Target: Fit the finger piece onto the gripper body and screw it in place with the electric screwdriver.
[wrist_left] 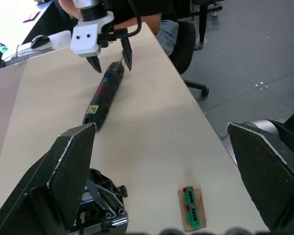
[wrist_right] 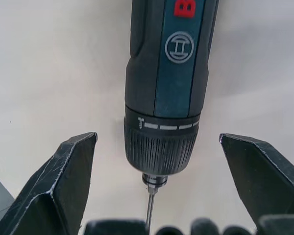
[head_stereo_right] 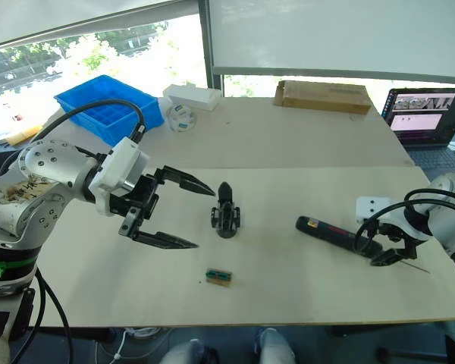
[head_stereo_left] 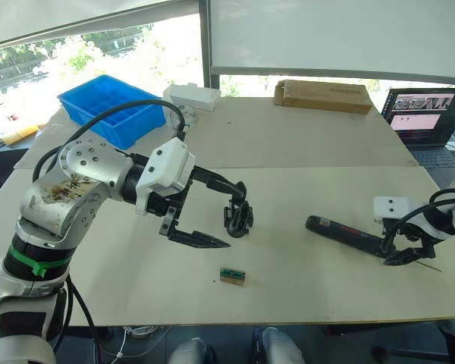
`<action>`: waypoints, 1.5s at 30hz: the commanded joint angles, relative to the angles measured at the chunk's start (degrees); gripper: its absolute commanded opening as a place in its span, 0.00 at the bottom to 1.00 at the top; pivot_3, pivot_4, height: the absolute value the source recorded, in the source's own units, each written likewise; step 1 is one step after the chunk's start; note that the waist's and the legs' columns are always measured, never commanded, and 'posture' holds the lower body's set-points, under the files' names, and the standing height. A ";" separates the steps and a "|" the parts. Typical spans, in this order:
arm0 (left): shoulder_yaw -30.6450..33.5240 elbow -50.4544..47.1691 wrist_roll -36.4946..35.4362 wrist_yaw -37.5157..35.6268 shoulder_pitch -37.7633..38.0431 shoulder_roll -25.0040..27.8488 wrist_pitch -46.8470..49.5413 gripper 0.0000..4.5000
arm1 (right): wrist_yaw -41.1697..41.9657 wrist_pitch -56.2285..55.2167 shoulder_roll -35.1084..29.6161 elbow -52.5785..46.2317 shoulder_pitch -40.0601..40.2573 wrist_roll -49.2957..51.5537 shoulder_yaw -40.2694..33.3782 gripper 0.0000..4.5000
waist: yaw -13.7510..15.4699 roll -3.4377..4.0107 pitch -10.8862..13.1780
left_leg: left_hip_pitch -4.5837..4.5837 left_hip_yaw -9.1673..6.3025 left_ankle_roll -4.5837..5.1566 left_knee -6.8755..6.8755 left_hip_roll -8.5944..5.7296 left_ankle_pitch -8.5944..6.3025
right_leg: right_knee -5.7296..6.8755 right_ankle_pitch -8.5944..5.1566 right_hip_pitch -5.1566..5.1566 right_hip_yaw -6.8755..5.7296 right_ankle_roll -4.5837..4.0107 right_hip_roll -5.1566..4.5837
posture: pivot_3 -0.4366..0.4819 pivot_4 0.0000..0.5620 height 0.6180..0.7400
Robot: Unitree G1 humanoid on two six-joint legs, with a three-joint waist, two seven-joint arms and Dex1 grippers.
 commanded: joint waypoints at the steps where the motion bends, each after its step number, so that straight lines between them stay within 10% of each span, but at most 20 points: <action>1: 0.50 -1.71 0.62 -0.01 0.11 0.18 -1.85 1.00 | -0.25 1.94 1.64 1.08 -0.92 -2.50 0.80 0.99 | -0.02 0.00 0.00 | -0.02 0.00 0.00 0.06 0.02 0.00 | 0.00 0.00 0.00 0.00 0.00 0.02 | 0.48 0.27 0.98; 30: 0.38 -1.13 1.22 0.34 0.78 -0.75 -2.26 1.00 | 4.83 14.64 9.45 0.50 -7.39 -6.75 5.17 0.99 | -0.29 -0.04 -0.02 | 0.01 0.00 0.00 0.54 0.06 0.00 | 0.51 -0.02 0.02 0.09 -0.04 0.01 | 0.48 0.27 0.98; 37: -0.17 -1.13 2.55 0.07 1.56 -0.48 -3.22 1.00 | 1.52 6.89 9.27 0.09 -5.45 -6.20 3.63 0.44 | -0.25 -0.05 -0.02 | 0.01 0.00 0.00 0.54 0.06 0.00 | 0.52 -0.02 0.02 0.08 -0.04 0.01 | 0.48 0.27 0.98; 45: -1.59 -2.53 4.73 0.45 9.14 0.74 -3.42 1.00 | -2.59 -2.82 6.21 -14.87 3.80 8.59 -12.38 0.43 | -0.25 -0.01 0.00 | 0.00 0.02 0.00 0.54 0.06 0.00 | 0.56 -0.04 -0.03 0.10 -0.06 0.00 | 0.48 0.27 0.98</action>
